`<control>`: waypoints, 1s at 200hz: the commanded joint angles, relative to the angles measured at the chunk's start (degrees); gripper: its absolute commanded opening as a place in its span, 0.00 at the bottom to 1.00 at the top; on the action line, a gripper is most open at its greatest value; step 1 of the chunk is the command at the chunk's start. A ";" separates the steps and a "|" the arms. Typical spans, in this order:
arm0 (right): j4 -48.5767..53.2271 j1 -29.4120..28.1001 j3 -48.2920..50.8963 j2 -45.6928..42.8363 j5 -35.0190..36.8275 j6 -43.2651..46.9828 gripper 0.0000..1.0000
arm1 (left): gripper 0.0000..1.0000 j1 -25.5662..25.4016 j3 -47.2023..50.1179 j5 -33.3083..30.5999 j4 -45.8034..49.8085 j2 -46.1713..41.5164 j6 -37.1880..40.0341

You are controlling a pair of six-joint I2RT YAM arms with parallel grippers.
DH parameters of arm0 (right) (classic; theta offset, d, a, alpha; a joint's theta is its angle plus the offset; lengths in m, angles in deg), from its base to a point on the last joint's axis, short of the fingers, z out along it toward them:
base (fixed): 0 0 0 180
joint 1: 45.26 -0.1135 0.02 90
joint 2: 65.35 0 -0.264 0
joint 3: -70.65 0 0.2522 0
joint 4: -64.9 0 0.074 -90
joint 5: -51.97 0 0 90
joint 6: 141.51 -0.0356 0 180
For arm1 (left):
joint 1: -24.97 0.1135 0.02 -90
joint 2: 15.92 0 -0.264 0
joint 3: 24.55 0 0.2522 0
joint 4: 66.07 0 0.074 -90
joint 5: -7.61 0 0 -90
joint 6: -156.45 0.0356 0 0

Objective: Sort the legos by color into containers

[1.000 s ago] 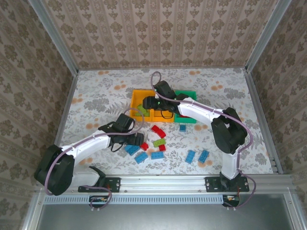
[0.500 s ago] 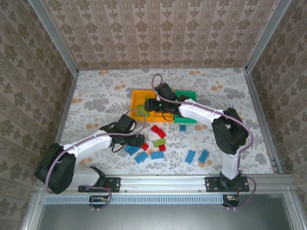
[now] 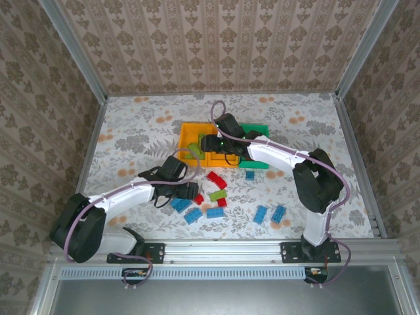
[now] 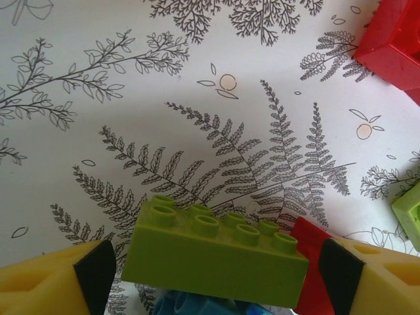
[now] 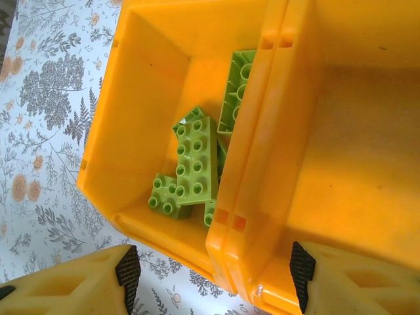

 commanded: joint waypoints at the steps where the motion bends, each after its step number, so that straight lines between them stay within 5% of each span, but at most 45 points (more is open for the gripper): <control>1: 1.22 0.37 0.73 -2.19 1.06 0.37 0.66 | 0.85 0.86 0.17 -3.03 3.73 1.32 -1.81; 142: 1.90 0.54 1.73 -3.05 1.89 0.82 0.66 | 0.82 1.55 -0.77 -2.84 2.34 3.49 -2.37; 200: 1.90 0.62 2.25 -3.18 1.91 0.77 0.66 | 0.68 1.81 -2.24 -3.00 1.93 5.55 -2.90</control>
